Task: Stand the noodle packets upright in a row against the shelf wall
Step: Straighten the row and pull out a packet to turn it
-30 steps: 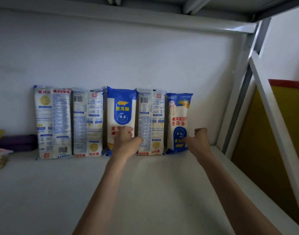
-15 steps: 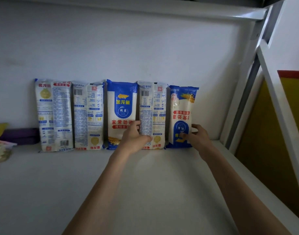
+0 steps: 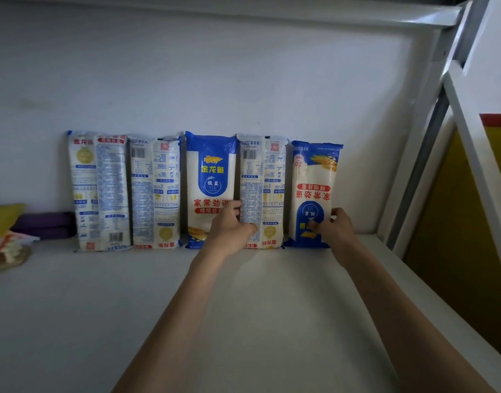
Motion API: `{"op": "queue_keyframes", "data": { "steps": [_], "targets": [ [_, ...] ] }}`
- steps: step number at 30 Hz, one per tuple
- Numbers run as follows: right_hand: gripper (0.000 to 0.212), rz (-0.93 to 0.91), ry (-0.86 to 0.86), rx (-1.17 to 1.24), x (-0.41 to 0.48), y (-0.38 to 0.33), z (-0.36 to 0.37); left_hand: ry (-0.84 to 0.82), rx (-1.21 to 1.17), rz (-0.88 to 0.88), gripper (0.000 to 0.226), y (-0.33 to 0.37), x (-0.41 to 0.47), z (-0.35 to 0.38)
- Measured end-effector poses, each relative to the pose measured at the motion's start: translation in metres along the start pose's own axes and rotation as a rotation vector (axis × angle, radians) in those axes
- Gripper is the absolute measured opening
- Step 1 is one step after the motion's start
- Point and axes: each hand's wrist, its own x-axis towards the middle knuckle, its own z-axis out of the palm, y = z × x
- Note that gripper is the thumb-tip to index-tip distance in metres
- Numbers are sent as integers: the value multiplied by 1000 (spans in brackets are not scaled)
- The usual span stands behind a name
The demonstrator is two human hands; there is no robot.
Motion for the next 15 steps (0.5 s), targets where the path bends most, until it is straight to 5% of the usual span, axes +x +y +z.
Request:
{"op": "queue_keyframes", "data": {
  "steps": [15],
  "targets": [
    [39,-141,165,-66,4,-11,-39,112,-56,119,45,1,3,-5]
  ]
}}
